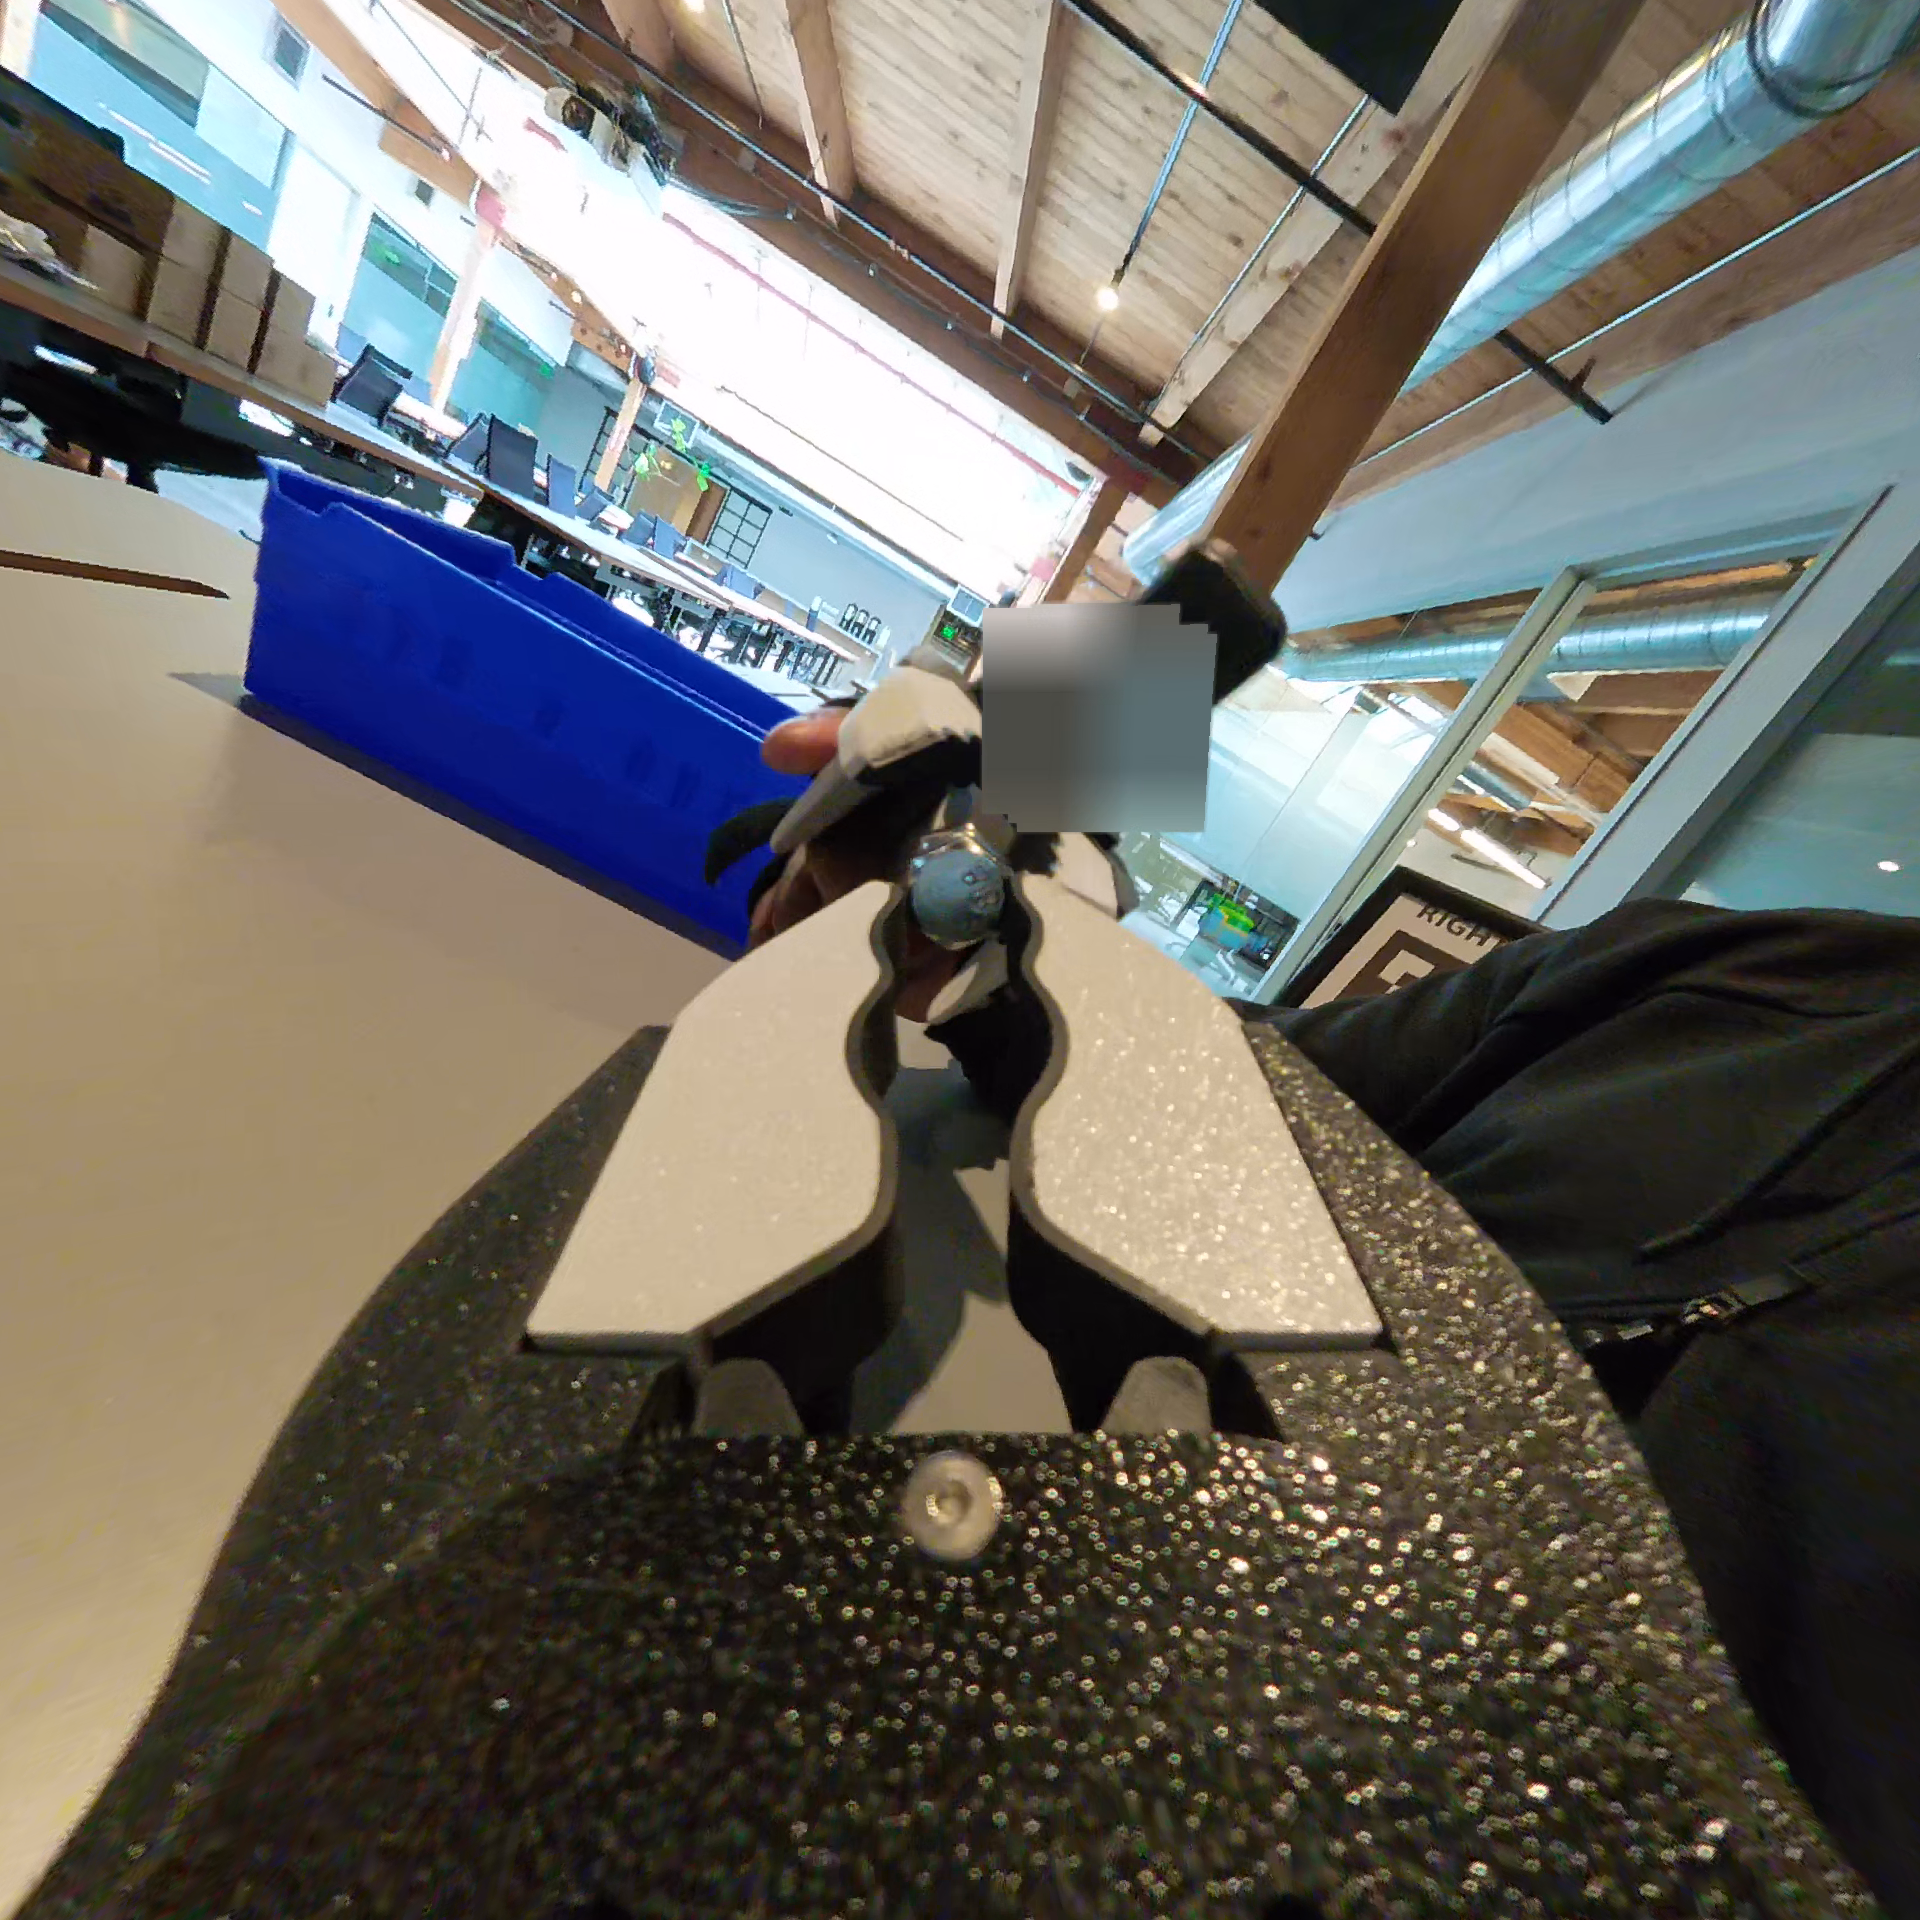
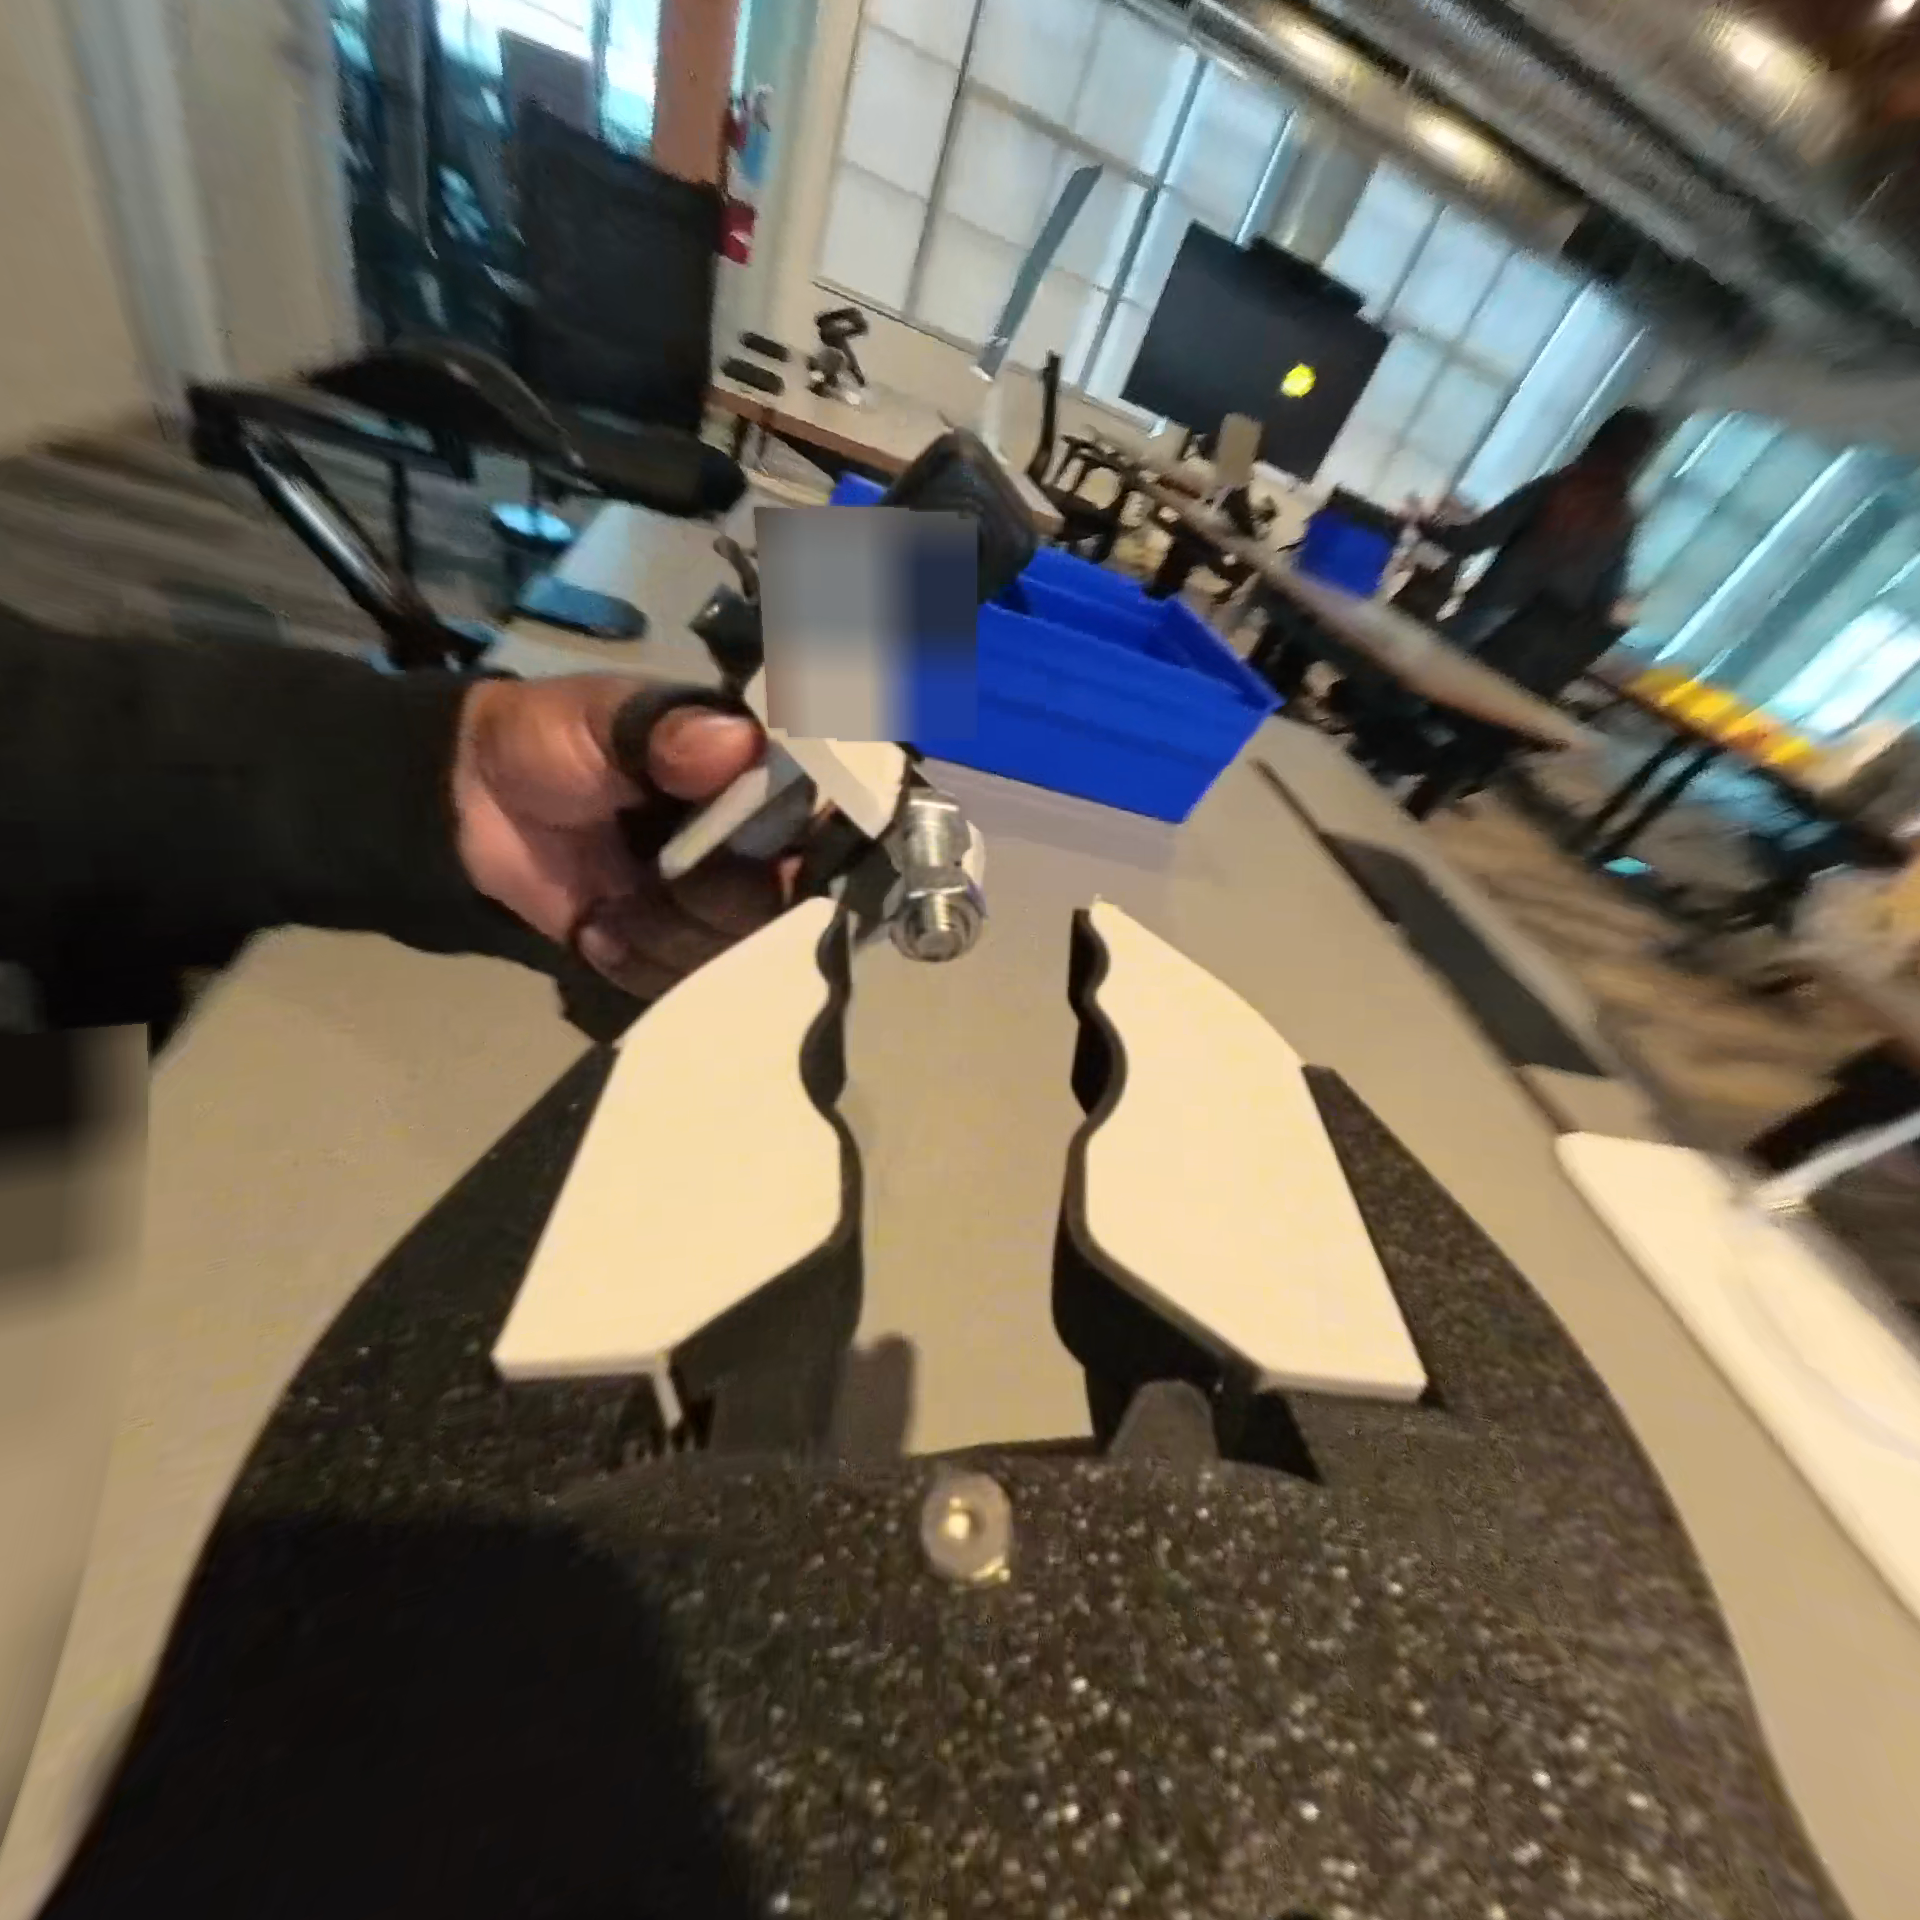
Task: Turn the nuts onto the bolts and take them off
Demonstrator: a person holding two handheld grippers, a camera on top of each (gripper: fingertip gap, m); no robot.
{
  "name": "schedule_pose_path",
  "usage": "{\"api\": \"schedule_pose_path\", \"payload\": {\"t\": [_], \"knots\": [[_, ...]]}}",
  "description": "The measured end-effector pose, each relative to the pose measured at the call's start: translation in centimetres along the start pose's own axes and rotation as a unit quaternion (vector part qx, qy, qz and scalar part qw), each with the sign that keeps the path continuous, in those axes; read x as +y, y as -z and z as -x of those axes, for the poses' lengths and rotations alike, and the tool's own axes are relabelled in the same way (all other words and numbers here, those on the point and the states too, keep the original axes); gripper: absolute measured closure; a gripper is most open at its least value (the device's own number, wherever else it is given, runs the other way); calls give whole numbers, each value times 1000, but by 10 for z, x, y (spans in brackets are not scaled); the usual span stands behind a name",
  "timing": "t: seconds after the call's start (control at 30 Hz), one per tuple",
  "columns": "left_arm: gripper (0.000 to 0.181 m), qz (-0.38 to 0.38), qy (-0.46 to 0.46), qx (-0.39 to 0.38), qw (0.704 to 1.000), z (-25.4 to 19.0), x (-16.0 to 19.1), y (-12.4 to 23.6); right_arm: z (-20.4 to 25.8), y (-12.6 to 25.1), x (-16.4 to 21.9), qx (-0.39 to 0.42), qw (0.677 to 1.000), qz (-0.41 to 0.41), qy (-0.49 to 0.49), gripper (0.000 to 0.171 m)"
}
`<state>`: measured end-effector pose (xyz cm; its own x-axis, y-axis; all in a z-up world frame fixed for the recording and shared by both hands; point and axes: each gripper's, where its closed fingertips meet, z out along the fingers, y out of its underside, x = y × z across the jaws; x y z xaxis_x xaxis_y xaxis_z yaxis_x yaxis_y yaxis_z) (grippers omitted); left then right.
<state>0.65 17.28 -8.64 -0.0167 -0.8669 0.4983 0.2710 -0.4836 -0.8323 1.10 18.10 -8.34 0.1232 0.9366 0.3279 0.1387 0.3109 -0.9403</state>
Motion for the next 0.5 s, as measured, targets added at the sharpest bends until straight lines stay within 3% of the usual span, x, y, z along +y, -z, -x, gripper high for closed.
{"api": "schedule_pose_path", "payload": {"t": [0.1, 0.37, 0.5], "knots": [[164, 1, 8, 2, 1000, 1, 1, 0, 3, -2, 2, 26, 996, 18, 79, 130], [164, 9, 30, 16, 999, 0, 6, -3, 4, -5, 7, 63, 985, 44, 152, 150], [165, 18, 20, -9, 1000, 6, 7, -1, 7, -8, 16, 23, 995, 62, 73, 153]]}}
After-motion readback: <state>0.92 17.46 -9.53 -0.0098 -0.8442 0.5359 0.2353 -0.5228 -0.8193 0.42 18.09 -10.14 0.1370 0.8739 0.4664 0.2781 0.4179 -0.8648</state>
